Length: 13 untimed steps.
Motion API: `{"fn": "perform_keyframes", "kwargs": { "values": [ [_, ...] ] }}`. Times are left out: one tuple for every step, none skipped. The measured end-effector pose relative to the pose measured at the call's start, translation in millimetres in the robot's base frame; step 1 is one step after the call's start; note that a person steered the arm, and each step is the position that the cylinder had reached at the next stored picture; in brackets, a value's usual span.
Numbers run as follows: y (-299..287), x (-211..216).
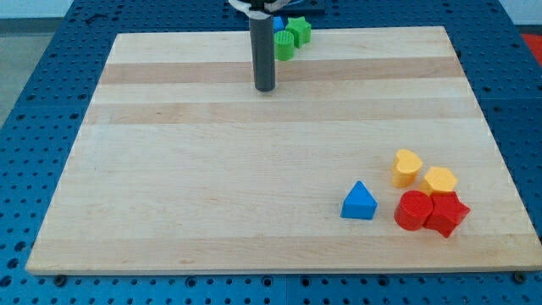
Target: Move the blue triangle towards top center
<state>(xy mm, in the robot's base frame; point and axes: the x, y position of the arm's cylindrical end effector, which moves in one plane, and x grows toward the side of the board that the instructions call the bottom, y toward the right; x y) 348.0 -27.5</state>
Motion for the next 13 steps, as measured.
{"fn": "perform_keyframes", "kwargs": {
  "values": [
    [12.6,39.3],
    [3.1,116.0],
    [2.6,197.5],
    [5.8,231.4],
    [6.8,231.4],
    [7.8,231.4],
    [62.7,244.1],
    [116.6,253.1],
    [125.3,242.6],
    [110.3,226.6],
    [131.2,189.2],
    [157.8,157.3],
    [157.4,128.1]
  ]
}}
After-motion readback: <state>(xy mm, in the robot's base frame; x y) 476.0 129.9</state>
